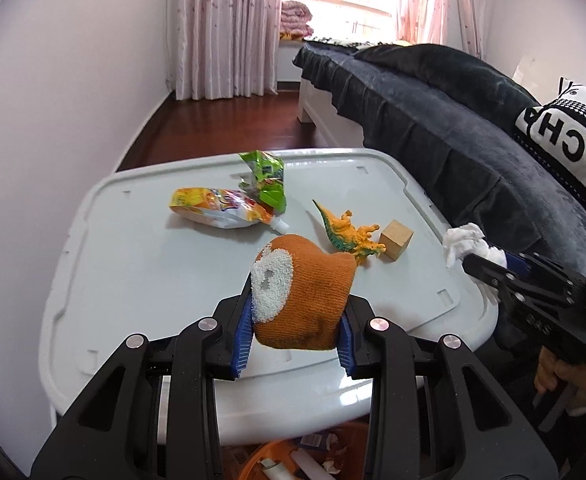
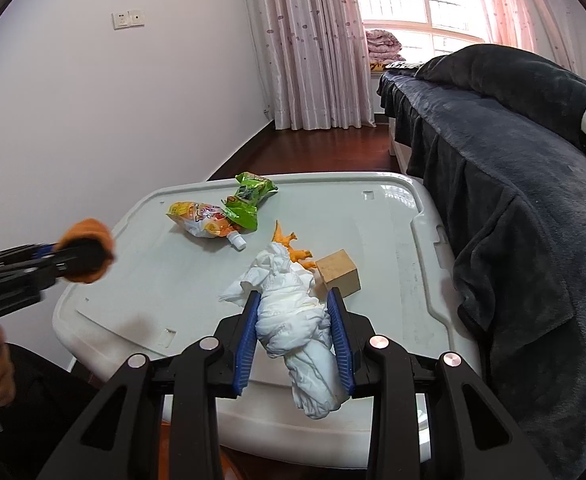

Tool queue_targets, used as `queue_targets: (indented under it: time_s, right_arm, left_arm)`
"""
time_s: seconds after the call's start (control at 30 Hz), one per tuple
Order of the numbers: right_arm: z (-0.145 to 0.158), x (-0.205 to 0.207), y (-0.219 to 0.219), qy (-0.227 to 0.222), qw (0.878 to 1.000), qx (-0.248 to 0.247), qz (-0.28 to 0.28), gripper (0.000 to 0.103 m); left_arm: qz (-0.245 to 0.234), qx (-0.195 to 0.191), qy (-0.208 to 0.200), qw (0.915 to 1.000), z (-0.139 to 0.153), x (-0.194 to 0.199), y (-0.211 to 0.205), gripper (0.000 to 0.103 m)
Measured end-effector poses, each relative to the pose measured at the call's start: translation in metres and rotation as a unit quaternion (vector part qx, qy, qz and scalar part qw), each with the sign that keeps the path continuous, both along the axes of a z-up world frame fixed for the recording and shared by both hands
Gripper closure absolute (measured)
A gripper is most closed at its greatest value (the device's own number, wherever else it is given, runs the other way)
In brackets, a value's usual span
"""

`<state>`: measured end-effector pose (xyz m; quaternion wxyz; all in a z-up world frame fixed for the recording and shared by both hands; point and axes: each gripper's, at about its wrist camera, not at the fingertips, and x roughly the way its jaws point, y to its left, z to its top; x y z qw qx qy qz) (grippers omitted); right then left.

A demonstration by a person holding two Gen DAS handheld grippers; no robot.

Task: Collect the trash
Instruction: 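Carry the sock and tissue over the orange bucket and open both grippers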

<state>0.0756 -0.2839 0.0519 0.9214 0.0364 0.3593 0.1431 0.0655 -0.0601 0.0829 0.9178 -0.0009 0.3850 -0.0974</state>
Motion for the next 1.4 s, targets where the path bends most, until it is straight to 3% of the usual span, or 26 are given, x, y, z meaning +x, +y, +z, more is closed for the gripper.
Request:
queue_targets:
  time_s: [0.3, 0.7, 0.9, 1.13, 1.3, 1.4]
  right_arm:
    - [-0.001, -0.023, 0.008, 0.001, 1.0, 0.003, 0.007, 0.069]
    - [0.017, -0.107, 0.046, -0.005, 0.996, 0.014, 0.083, 0.069]
    - [0.015, -0.136, 0.057, 0.015, 0.994, 0.025, 0.106, 0.069]
    - [-0.019, -0.169, 0.071, 0.076, 0.989, 0.016, 0.129, 0.069]
    - [-0.05, -0.176, 0.077, 0.122, 0.984, 0.009, 0.127, 0.069]
    - [-0.061, -0.17, 0.08, 0.148, 0.982, 0.003, 0.119, 0.069]
  left_arm:
    - [0.016, 0.011, -0.028, 0.9994, 0.012, -0.053, 0.009, 0.07]
    - [0.024, 0.005, 0.002, 0.9997, -0.011, -0.104, 0.034, 0.07]
    - [0.018, 0.006, 0.022, 0.9996, -0.026, -0.123, 0.032, 0.07]
    - [0.002, 0.013, 0.077, 0.997, -0.059, -0.139, 0.024, 0.07]
    - [-0.002, 0.021, 0.15, 0.9885, -0.105, -0.148, 0.019, 0.07]
    - [0.009, 0.017, 0.174, 0.9845, -0.115, -0.143, 0.022, 0.07]
